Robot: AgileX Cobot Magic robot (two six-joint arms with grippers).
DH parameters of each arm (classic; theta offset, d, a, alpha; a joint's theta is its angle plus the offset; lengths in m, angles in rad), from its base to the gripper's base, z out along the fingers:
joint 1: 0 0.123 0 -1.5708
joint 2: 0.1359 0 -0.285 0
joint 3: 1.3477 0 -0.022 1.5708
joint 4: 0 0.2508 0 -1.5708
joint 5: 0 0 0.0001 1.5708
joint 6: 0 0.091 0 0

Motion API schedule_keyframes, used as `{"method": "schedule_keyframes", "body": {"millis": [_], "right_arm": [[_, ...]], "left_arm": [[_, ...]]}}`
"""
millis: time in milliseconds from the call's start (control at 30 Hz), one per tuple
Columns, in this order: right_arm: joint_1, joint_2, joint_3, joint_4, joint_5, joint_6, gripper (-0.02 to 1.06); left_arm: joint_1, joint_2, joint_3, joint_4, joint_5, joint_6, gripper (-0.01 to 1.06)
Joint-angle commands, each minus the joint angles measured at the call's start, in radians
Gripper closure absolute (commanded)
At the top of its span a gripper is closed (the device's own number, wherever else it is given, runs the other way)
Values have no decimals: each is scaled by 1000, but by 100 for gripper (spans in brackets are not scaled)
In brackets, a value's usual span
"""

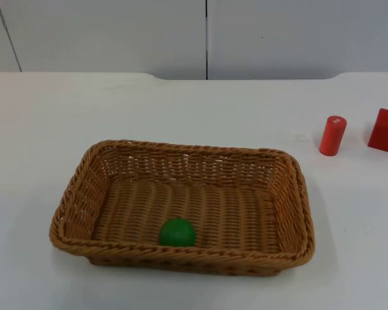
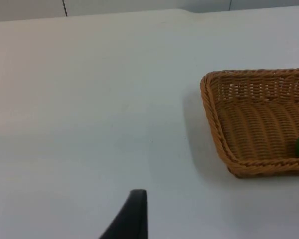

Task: Pick up the basket with the left hand and place the object to the left of the red cylinder into the basket with the right hand.

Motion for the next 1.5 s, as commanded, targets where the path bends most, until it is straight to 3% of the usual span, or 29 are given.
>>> {"method": "schedule_keyframes", "body": {"millis": [0,33,100,300,567,700,833,867,1000,1033,1200,1467], "right_arm": [[-1,-3,7,1,-15,-7,11],[-1,-3,7,1,-15,-7,11],[-1,-3,7,1,-15,-7,-1],[-1,-3,7,1,-15,-7,-1],[-16,-3,6,1,-17,-7,-1],[-85,-3,6,1,-17,-7,-1],[-273,-3,6,1,-17,-7,-1],[-273,-3,6,1,-17,-7,-1],[-509,-3,6,1,-17,-7,-1],[-509,-3,6,1,-17,-7,-1],[-690,-3,6,1,-17,-7,-1],[-748,-3,6,1,-17,-7,-1]], "left_arm": [[2,-3,5,11,-13,-9,0],[2,-3,5,11,-13,-9,0],[2,-3,5,14,-13,-11,0],[2,-3,5,66,-13,-86,0],[2,-3,5,65,-13,-86,0],[2,-3,5,67,-13,-86,0],[2,-3,5,67,-13,-86,0],[2,-3,5,67,-13,-86,0],[2,-3,5,67,-13,-86,0],[2,-3,5,67,-13,-86,0],[2,-3,5,67,-13,-86,0],[2,-3,5,67,-13,-86,0]]}}
